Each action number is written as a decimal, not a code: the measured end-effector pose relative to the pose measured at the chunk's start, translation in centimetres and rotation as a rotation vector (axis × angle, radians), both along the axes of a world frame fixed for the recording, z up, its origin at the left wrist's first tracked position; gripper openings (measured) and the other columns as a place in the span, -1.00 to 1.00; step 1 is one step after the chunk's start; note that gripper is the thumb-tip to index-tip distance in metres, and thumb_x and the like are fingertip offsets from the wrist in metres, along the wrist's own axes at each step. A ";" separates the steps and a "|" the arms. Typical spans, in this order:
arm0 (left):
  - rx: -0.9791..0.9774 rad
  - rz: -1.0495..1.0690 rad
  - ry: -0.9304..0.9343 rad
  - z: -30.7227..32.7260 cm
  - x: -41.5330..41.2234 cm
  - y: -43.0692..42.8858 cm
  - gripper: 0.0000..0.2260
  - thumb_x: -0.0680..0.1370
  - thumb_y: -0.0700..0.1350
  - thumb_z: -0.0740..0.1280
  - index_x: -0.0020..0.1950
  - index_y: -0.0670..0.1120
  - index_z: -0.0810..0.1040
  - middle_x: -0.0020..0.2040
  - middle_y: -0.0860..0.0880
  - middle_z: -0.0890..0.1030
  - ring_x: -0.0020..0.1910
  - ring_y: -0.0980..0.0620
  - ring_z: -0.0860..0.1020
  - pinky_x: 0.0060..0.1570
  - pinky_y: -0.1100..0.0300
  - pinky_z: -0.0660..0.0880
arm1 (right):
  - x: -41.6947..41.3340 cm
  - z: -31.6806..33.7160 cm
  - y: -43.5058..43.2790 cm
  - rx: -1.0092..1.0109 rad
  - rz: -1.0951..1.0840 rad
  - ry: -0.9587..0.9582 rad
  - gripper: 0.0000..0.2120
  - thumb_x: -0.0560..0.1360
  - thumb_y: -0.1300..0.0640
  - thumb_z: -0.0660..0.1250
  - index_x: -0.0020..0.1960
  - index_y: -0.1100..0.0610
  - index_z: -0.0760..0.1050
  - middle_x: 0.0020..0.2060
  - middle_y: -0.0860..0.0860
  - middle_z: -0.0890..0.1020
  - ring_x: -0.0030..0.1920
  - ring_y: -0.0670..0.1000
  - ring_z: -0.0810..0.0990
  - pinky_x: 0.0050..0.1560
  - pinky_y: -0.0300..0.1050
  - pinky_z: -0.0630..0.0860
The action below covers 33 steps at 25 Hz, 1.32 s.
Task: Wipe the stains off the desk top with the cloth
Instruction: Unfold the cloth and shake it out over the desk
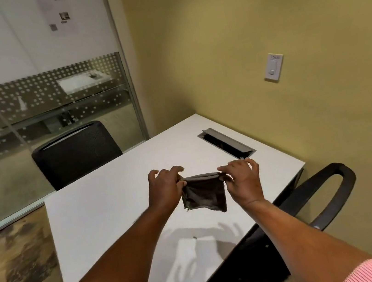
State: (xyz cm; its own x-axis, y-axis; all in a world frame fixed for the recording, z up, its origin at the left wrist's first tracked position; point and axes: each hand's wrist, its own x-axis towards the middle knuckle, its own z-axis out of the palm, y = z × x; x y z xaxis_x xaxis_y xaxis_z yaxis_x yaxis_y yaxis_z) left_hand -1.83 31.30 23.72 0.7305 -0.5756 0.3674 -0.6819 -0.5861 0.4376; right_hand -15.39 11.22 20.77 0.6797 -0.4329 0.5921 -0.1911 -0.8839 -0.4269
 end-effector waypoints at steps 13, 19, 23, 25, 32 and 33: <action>0.192 -0.029 0.110 -9.7 1.8 -26.8 -0.79 0.57 -0.13 0.43 0.20 0.03 0.62 -0.10 0.12 0.72 0.15 0.04 0.57 0.48 0.00 0.10 | 0.3 -10.4 -25.5 0.137 -0.053 0.226 -0.81 0.38 0.25 0.62 -0.08 0.02 0.76 -0.18 -0.03 0.69 0.03 0.09 0.68 0.42 0.01 0.11; 0.319 -0.061 0.149 -13.6 3.6 -34.4 -0.76 0.56 -0.18 0.39 0.22 0.01 0.61 -0.06 0.10 0.73 0.13 0.00 0.59 0.46 -0.02 0.10 | 1.1 -14.0 -31.3 0.259 -0.114 0.424 -0.89 0.51 0.17 0.45 -0.04 0.00 0.73 -0.12 -0.07 0.72 0.12 0.01 0.61 0.46 -0.01 0.04; 0.350 -0.063 0.152 -15.3 5.2 -39.8 -0.75 0.57 -0.14 0.37 0.24 0.01 0.61 -0.04 0.07 0.73 0.15 -0.03 0.59 0.46 -0.04 0.11 | 2.5 -15.3 -34.4 0.220 -0.186 0.533 -0.87 0.53 0.12 0.39 -0.01 0.00 0.72 -0.09 -0.06 0.73 0.11 0.03 0.61 0.44 0.05 0.10; 0.378 -0.079 0.138 -15.8 6.2 -42.5 -0.74 0.57 -0.11 0.37 0.26 0.01 0.59 -0.02 0.05 0.74 0.18 -0.06 0.58 0.45 -0.06 0.12 | 3.2 -15.8 -36.0 0.171 -0.221 0.585 -0.86 0.52 0.12 0.37 -0.01 -0.01 0.70 -0.08 -0.05 0.72 0.09 0.05 0.62 0.43 0.07 0.13; 0.437 -0.139 0.188 -19.8 6.8 -48.8 -0.71 0.58 -0.09 0.34 0.30 0.03 0.56 0.10 0.04 0.72 0.25 -0.04 0.57 0.50 -0.05 0.11 | 4.4 -18.6 -40.7 0.087 -0.285 0.868 -0.81 0.53 0.07 0.31 0.08 0.00 0.65 -0.02 -0.02 0.70 0.10 0.07 0.61 0.33 0.08 0.19; 0.454 -0.144 0.207 -20.4 6.4 -48.9 -0.72 0.58 -0.08 0.34 0.30 0.03 0.57 0.14 0.04 0.71 0.26 -0.04 0.57 0.51 -0.06 0.11 | 4.6 -19.0 -41.0 0.093 -0.283 0.916 -0.81 0.55 0.07 0.30 0.10 -0.01 0.64 0.00 -0.02 0.70 0.11 0.06 0.61 0.35 0.10 0.21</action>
State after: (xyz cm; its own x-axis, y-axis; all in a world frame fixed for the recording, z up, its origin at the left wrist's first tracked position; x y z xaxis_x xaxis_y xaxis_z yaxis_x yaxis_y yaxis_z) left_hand 4.58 -17.58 3.33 0.6629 -0.7437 -0.0862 -0.6959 -0.6545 0.2955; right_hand -10.78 -29.77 1.80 0.7241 -0.6706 -0.1611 -0.6863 -0.7238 -0.0719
